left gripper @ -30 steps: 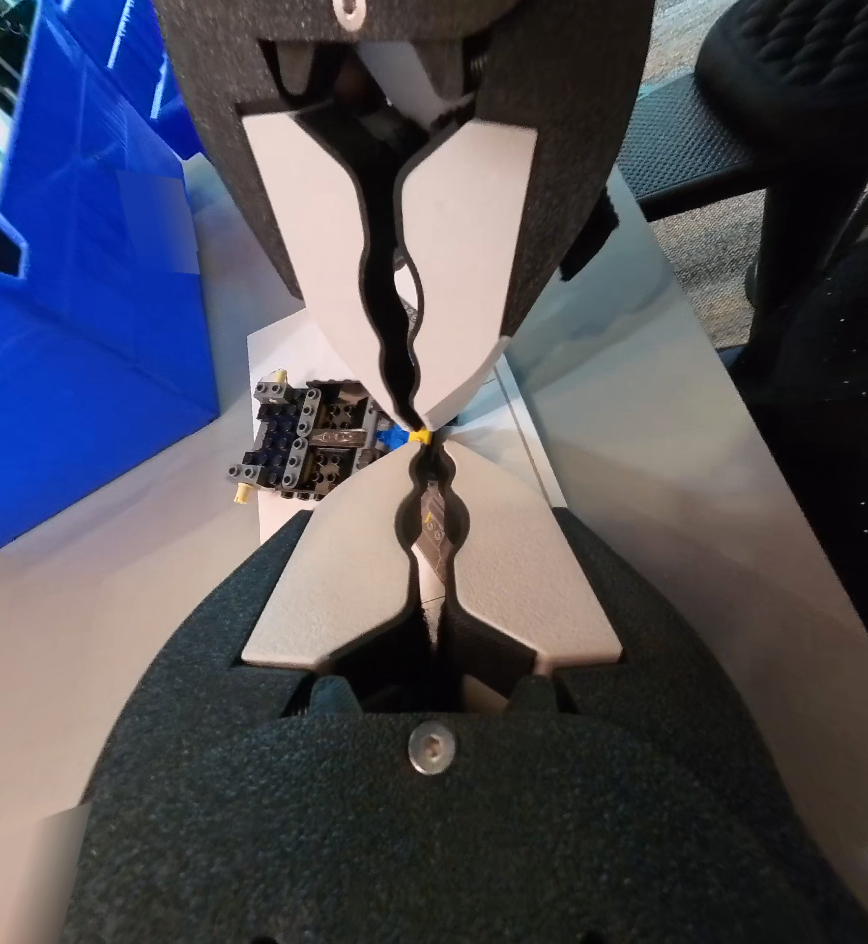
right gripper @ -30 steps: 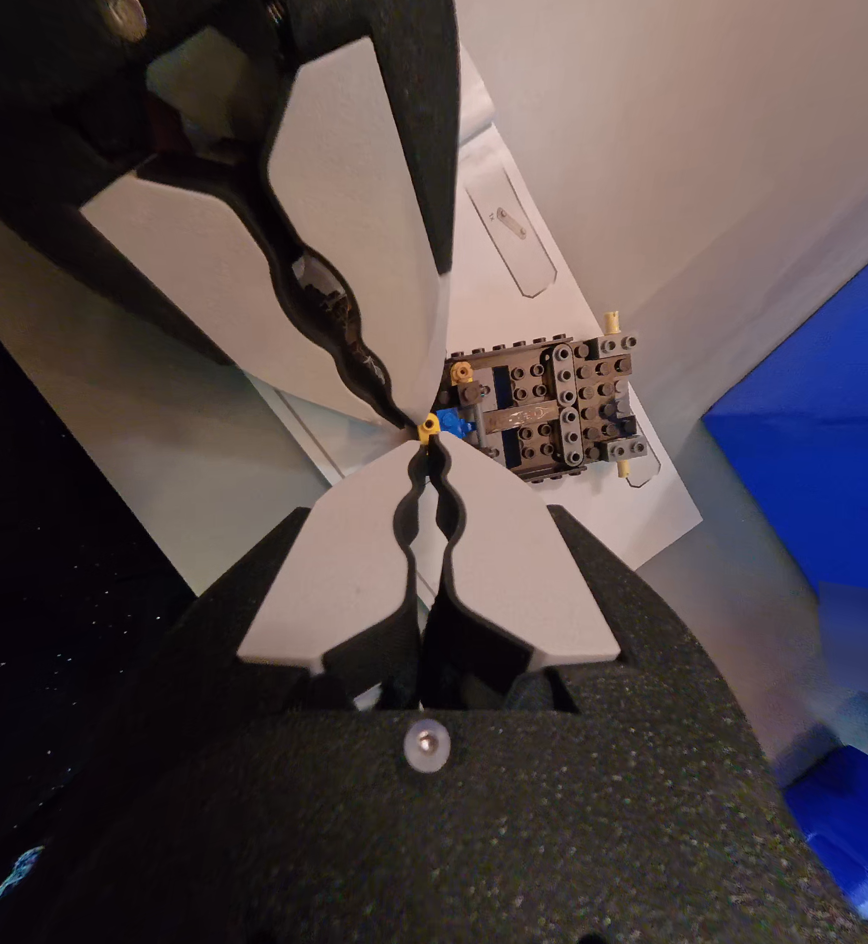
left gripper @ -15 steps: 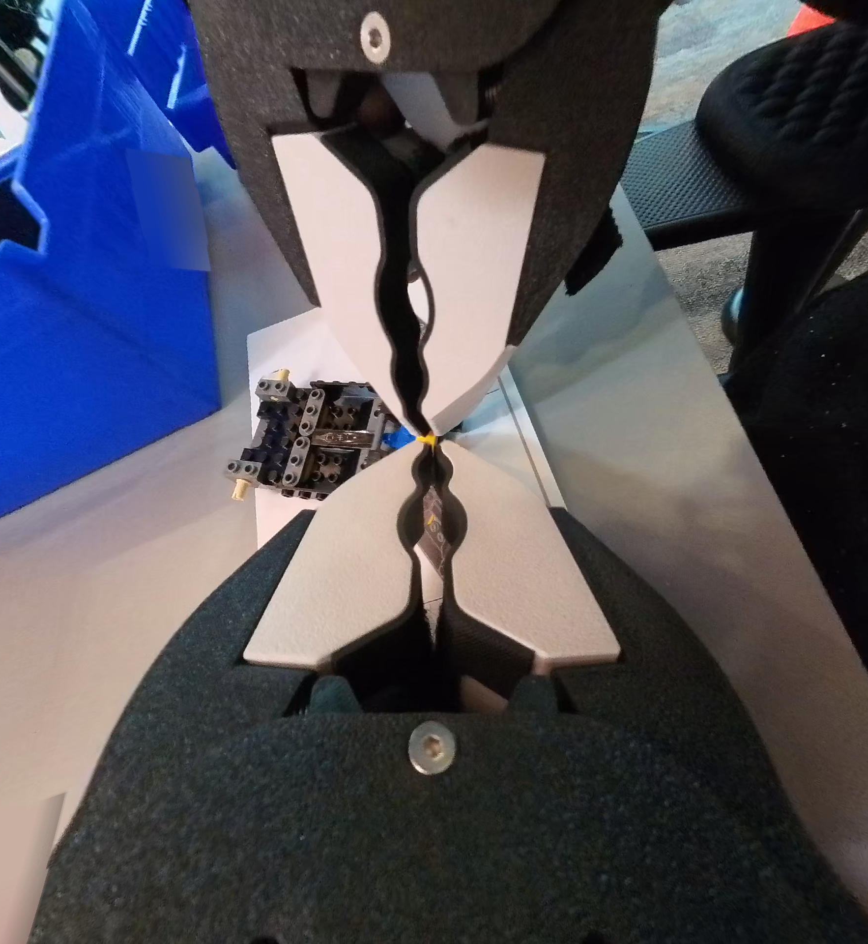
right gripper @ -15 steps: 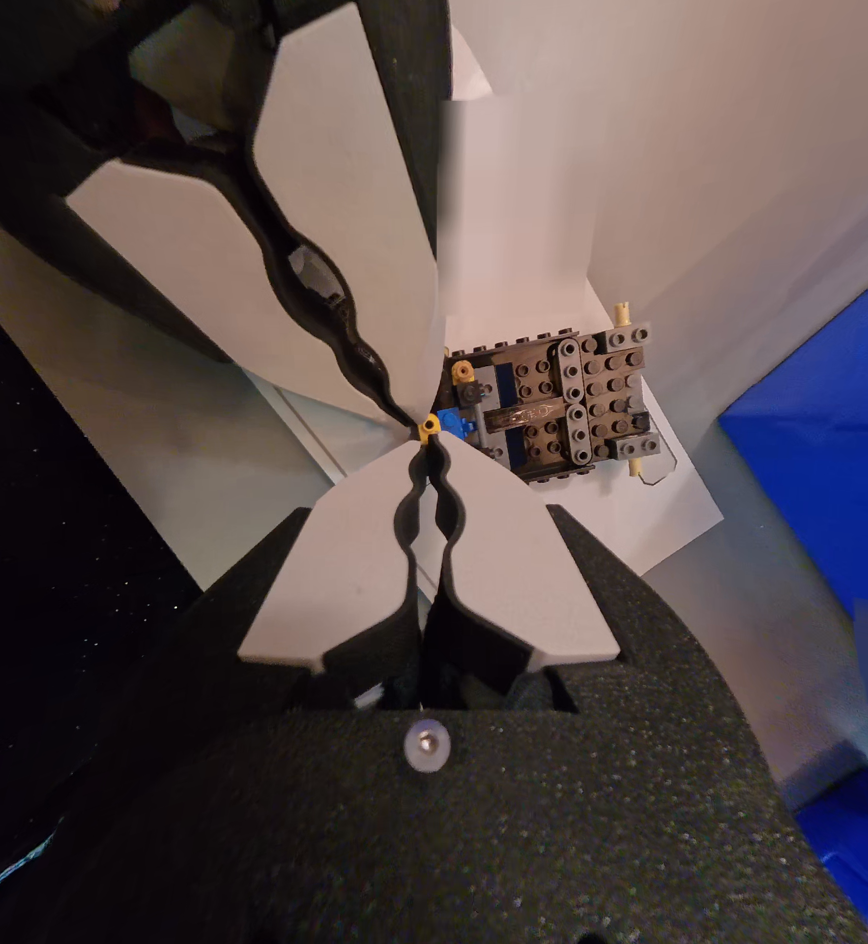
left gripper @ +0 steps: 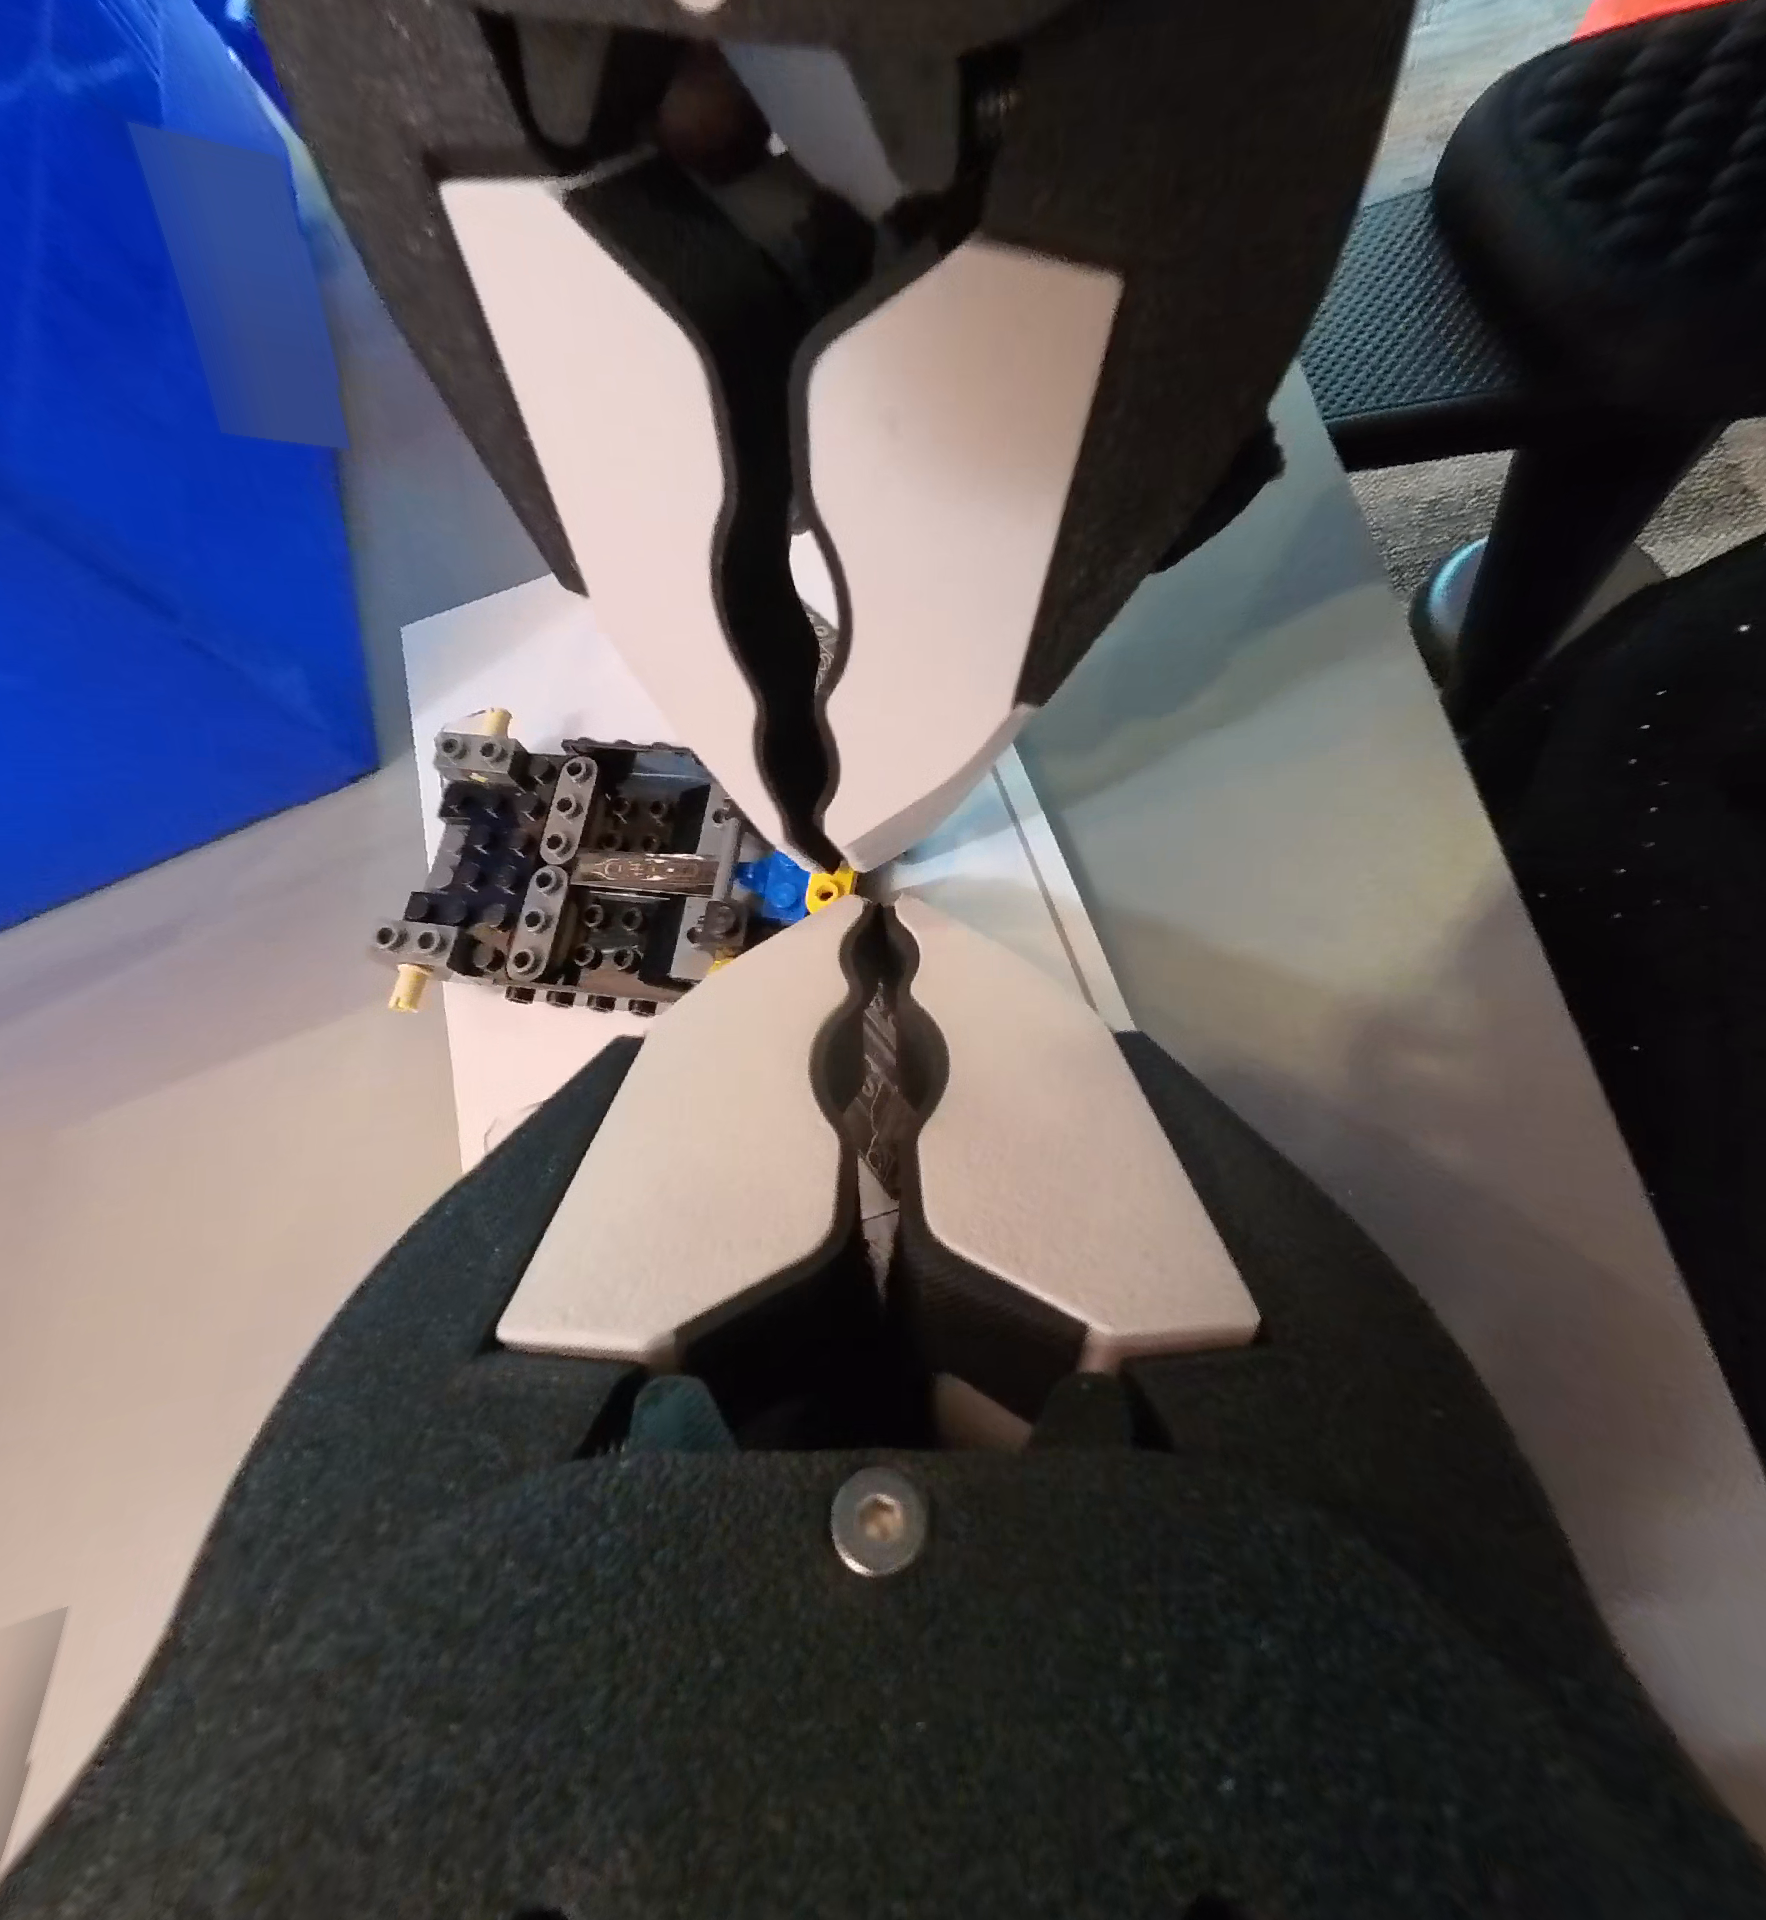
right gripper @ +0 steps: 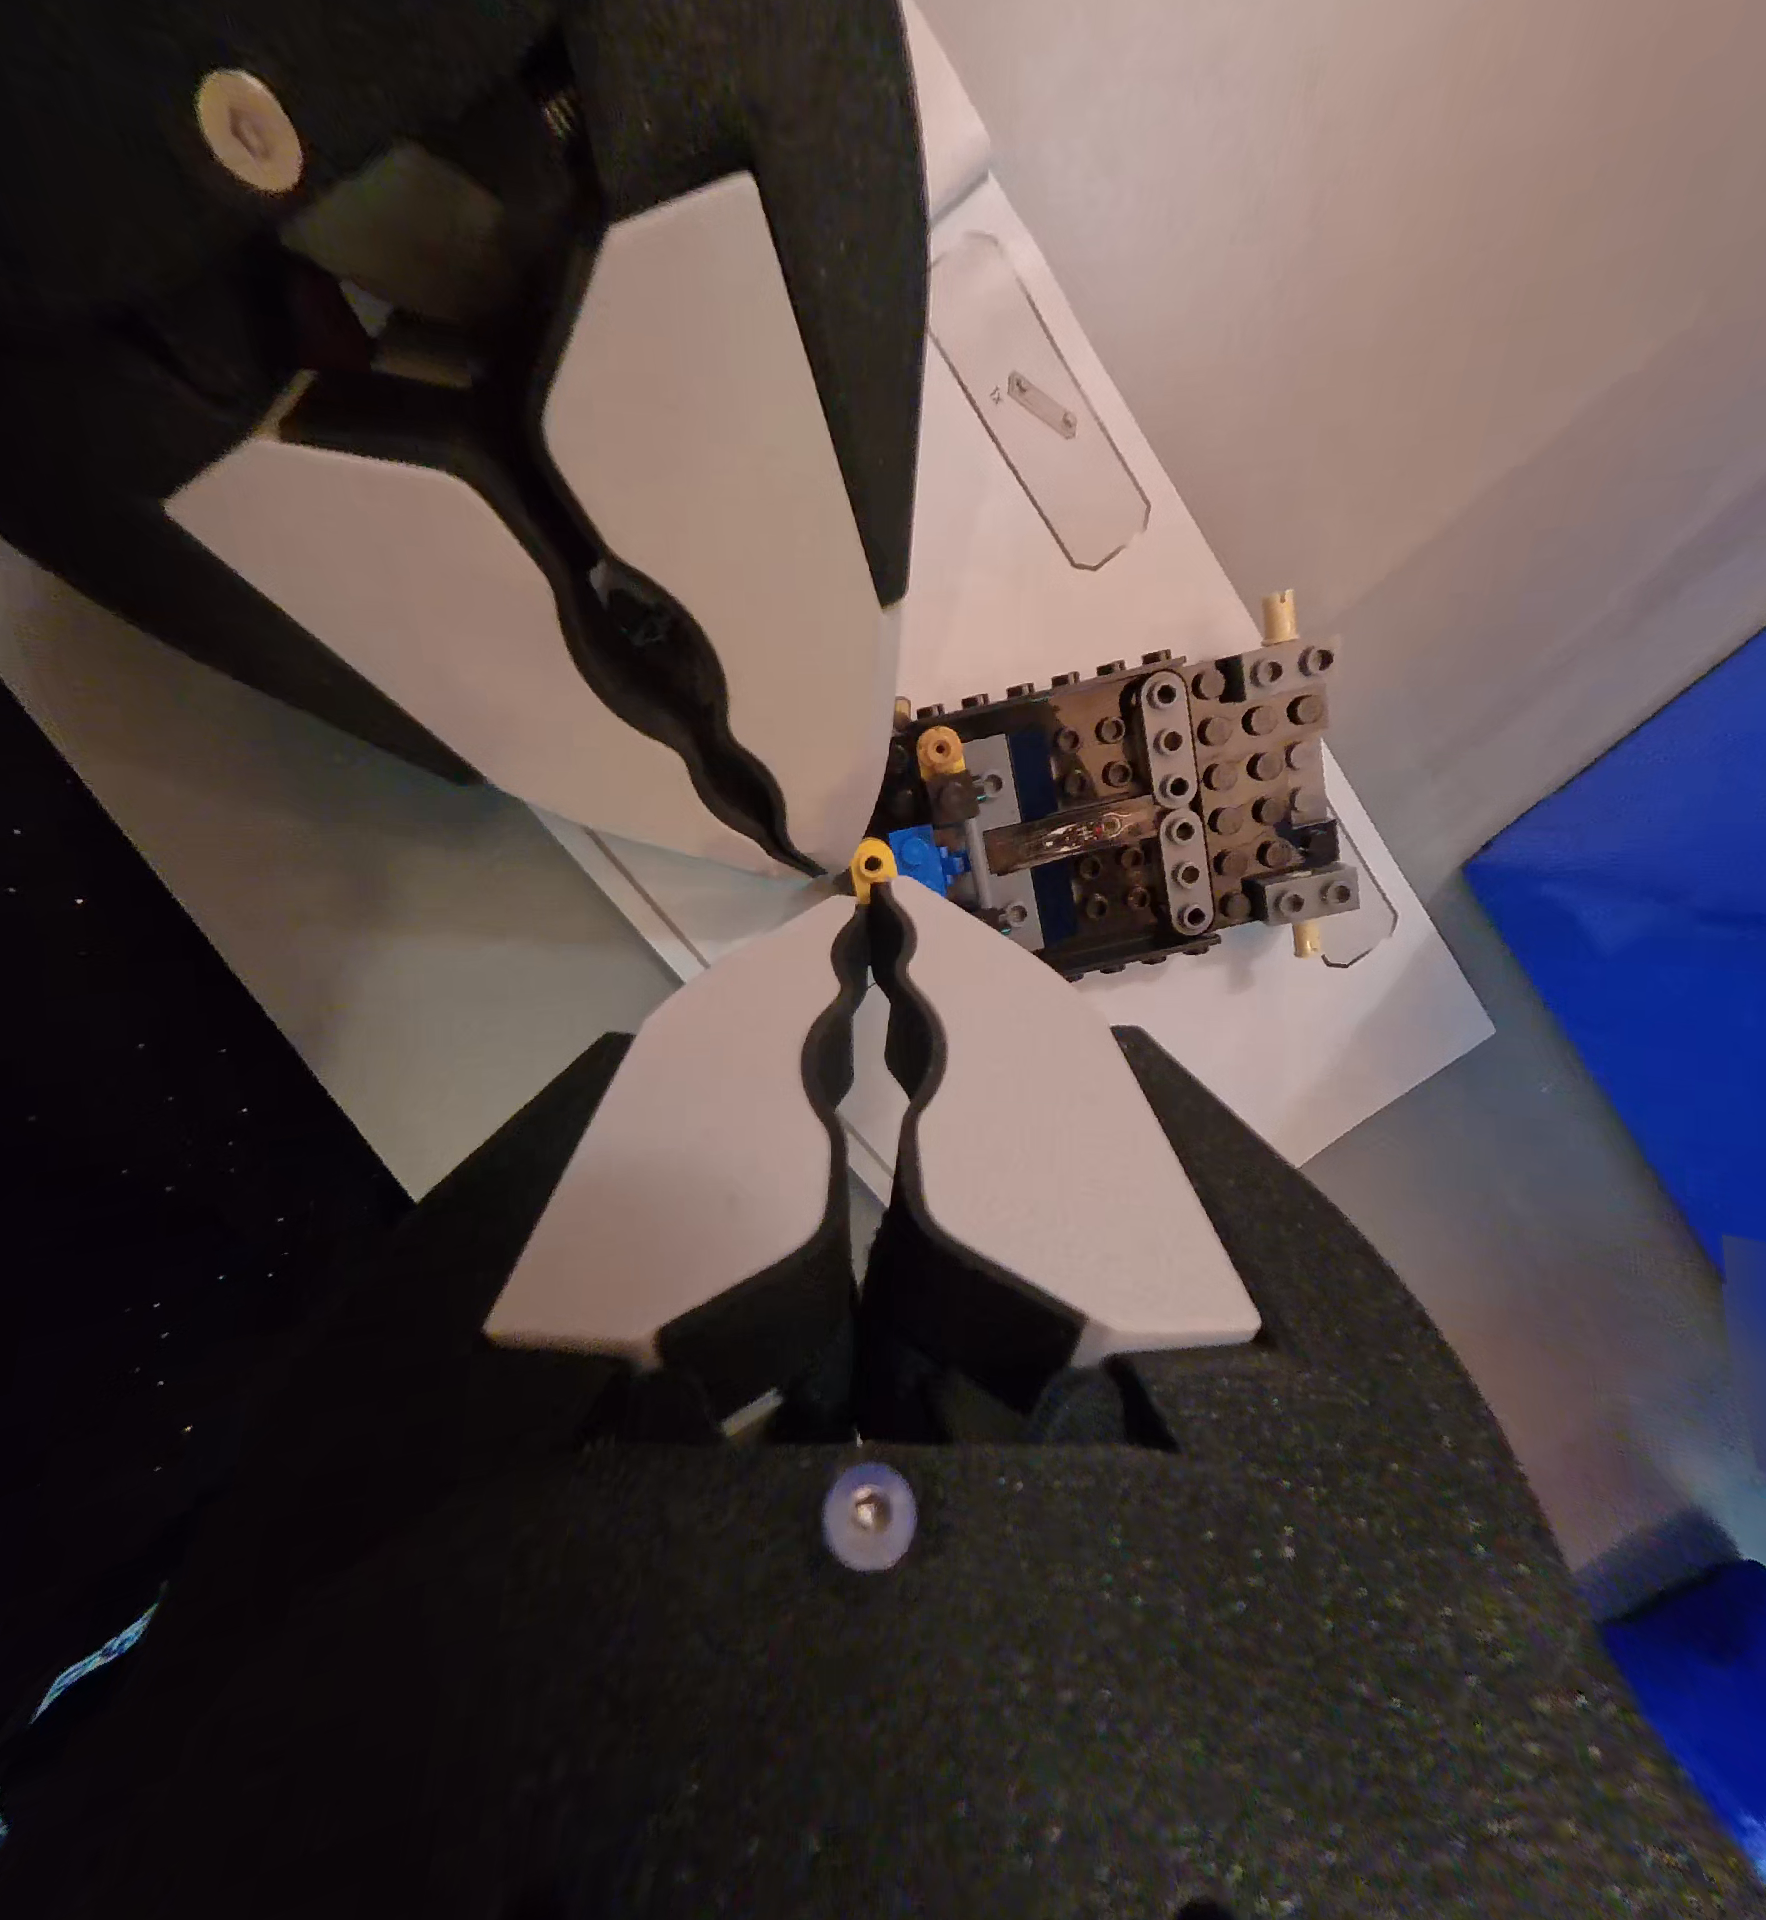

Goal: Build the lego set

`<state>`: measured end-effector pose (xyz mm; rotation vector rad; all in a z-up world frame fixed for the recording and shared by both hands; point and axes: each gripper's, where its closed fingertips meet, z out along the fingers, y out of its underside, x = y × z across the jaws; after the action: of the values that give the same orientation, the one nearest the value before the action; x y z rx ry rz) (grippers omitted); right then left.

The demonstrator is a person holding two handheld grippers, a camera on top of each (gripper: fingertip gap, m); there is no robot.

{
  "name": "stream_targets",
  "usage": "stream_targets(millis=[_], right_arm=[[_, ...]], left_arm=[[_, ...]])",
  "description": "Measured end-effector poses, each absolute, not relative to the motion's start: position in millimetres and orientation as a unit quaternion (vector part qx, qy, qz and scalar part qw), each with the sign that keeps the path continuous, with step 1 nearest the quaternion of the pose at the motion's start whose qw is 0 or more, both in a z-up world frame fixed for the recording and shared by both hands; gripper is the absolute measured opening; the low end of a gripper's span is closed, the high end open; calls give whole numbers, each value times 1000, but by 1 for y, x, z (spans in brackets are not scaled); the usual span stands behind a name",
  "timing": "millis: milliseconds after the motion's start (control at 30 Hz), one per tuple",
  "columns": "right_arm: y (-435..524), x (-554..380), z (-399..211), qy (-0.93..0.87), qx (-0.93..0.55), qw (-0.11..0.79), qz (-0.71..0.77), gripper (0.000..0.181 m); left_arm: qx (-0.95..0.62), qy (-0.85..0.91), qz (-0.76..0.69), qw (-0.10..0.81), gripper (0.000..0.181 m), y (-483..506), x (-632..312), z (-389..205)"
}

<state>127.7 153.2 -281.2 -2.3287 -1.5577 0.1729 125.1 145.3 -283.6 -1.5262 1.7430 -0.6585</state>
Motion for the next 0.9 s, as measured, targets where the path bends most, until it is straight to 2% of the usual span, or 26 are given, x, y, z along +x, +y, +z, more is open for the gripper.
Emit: stream_targets(millis=[33, 600, 900], right_arm=[[153, 128, -281, -548, -817, 165, 62, 0], [154, 127, -282, -550, -818, 150, 82, 0], [154, 127, -282, -556, -813, 157, 70, 0]], left_arm=[[-592, 675, -258, 356, 0, 145, 125, -283], [-617, 633, -304, 354, 0, 152, 123, -273], [-605, 650, -273, 370, 0, 150, 124, -276]])
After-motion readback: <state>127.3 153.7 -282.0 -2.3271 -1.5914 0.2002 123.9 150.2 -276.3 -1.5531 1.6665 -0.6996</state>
